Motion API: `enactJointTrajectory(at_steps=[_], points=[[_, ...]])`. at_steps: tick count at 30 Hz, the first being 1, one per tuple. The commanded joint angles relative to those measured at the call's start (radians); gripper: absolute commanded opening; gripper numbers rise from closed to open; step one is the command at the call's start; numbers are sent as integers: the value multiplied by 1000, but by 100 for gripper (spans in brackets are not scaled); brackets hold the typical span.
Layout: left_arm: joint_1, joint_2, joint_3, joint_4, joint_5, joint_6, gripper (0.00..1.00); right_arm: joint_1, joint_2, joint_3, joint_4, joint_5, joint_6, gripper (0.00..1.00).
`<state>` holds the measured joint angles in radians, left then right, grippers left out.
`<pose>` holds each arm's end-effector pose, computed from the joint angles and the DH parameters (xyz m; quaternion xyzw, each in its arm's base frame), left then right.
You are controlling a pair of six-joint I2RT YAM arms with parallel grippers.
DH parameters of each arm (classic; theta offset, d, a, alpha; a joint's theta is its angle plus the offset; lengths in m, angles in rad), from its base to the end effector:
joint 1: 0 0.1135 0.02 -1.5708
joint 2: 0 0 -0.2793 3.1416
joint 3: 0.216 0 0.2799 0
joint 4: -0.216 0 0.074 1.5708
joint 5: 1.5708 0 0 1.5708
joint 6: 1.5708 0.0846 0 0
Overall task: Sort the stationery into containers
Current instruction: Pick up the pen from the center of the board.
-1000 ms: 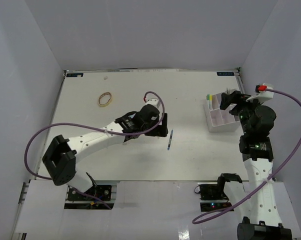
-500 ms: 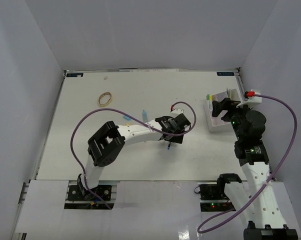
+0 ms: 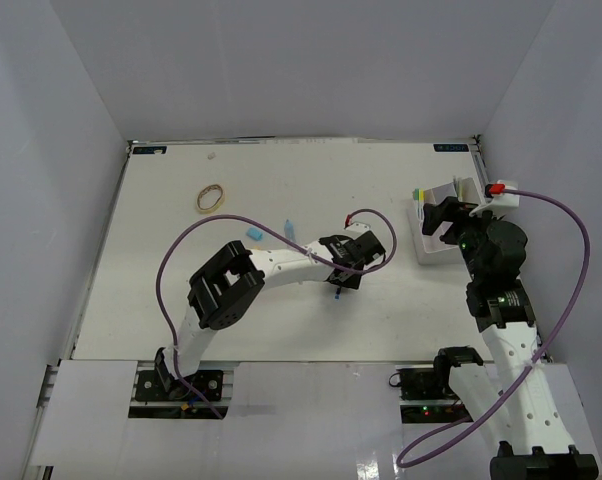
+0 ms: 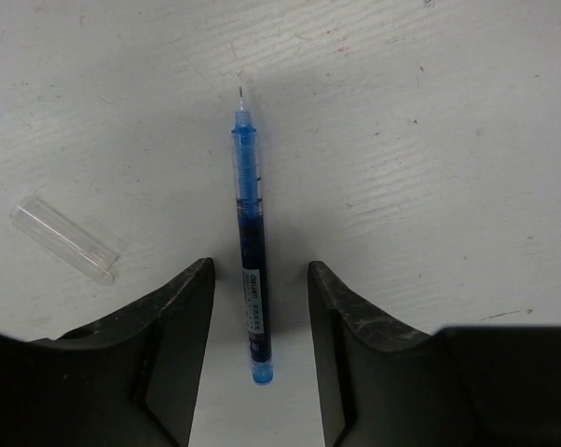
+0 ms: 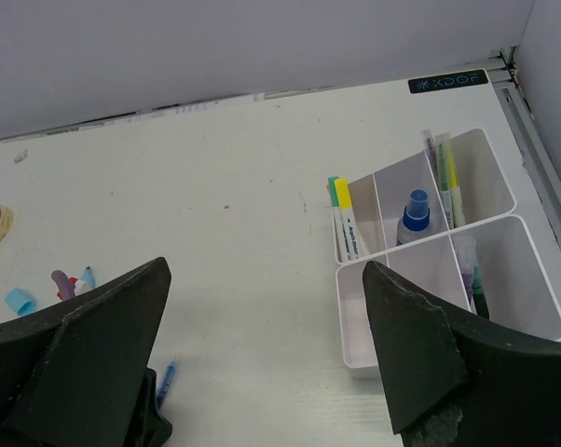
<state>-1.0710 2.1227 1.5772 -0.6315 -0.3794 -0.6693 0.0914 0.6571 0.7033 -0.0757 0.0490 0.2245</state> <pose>0.2622 -0.4149 0.1199 0.1560 0.9511 -0.0276 0.2652 0.2271 0.0166 0.3520 0.0647 0.7145 0.0922 0.6905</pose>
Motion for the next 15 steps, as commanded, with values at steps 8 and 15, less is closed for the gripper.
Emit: enactJointTrajectory(at_steps=[8, 15], points=[[-10, 13, -6, -33, 4, -9, 26, 11, 12, 1, 40, -7, -30, 90], [-15, -59, -20, -22, -32, 13, 3, 13, 18, 2, 40, -38, -46, 90]])
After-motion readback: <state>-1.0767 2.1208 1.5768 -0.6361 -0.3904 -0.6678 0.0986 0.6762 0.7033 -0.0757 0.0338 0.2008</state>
